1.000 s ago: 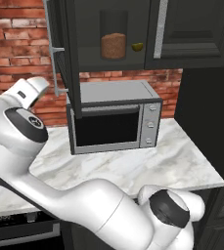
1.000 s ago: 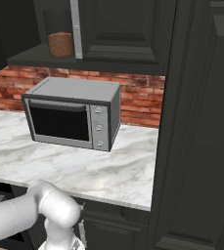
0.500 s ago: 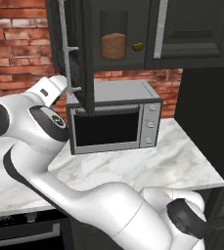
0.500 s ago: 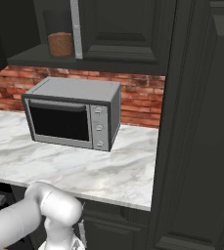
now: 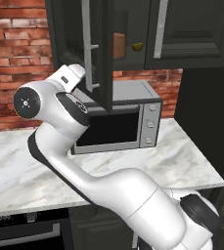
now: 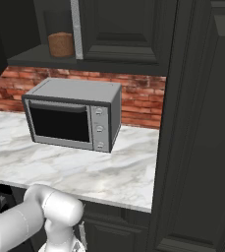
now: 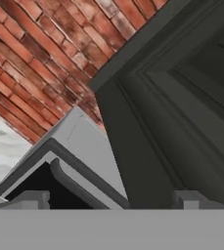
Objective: Pick the jar and jar from the dining table and place them in the open cabinet. Close the cabinet after placing the objects.
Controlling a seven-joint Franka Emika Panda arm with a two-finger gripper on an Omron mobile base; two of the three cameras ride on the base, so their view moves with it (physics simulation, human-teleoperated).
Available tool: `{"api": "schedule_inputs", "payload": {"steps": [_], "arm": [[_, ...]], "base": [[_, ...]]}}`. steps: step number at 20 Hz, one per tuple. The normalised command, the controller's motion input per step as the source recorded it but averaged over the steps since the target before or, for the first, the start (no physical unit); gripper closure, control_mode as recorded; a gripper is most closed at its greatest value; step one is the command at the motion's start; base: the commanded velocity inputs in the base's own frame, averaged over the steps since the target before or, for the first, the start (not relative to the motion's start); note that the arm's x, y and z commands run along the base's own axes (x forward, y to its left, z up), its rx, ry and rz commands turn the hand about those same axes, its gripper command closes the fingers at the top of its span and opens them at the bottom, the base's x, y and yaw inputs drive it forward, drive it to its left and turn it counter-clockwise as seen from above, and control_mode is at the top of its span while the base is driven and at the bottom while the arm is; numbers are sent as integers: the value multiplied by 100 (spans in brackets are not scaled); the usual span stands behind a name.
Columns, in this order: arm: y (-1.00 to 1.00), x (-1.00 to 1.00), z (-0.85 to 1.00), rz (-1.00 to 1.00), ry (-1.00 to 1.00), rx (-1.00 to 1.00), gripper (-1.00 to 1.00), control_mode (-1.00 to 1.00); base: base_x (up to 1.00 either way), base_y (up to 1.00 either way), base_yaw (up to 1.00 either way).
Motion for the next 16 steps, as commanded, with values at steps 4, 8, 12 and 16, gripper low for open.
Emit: {"api": "schedule_inputs", "payload": {"steps": [4, 8, 12, 16], "arm": [[-27, 58, 22, 8, 0, 0, -100, -100], [-29, 54, 18, 9, 0, 0, -100, -100], [-35, 52, 18, 8, 0, 0, -100, -100], [-38, 52, 8, 8, 0, 0, -100, -100]], "base": [[0, 0, 0], [0, 0, 0], [0, 0, 0], [0, 0, 0]]}}
